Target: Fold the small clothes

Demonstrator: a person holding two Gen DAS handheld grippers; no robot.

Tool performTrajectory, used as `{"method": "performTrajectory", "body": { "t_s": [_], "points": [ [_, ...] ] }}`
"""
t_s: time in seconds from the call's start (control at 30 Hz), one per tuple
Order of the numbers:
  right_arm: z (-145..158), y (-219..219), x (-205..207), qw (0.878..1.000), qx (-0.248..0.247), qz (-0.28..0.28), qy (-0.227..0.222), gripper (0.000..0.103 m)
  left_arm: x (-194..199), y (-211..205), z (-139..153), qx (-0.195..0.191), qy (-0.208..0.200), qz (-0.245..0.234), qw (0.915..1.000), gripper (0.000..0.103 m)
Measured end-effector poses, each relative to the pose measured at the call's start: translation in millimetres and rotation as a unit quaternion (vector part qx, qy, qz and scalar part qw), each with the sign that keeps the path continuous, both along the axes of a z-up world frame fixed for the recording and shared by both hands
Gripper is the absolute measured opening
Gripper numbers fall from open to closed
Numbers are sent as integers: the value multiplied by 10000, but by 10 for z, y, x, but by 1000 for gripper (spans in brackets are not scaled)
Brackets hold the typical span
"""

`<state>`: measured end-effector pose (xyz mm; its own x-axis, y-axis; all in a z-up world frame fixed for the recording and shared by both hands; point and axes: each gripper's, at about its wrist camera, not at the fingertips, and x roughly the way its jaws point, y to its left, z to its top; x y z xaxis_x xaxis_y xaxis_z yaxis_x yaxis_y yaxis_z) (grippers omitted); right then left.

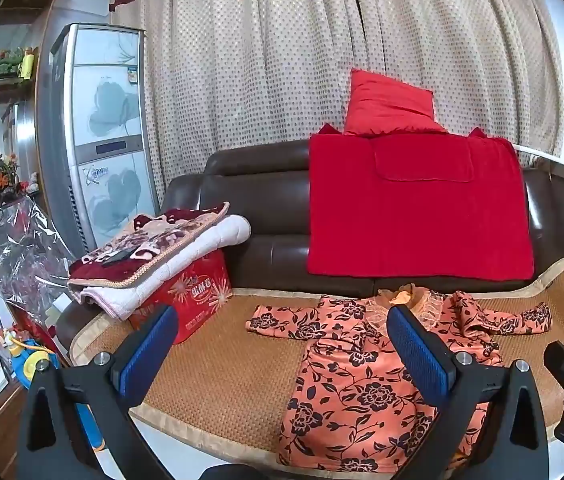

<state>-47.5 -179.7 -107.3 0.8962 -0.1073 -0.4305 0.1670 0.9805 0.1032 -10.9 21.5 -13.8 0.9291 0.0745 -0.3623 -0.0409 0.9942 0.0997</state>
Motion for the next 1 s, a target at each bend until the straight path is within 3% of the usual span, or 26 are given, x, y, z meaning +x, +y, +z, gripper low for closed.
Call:
{"method": "performTrajectory", "body": {
  "t_s": [1.0],
  "points": [
    [-75,28,142,10000,8,24,32,103,118,46,-122,10,118,18,9999,103]
  ]
}}
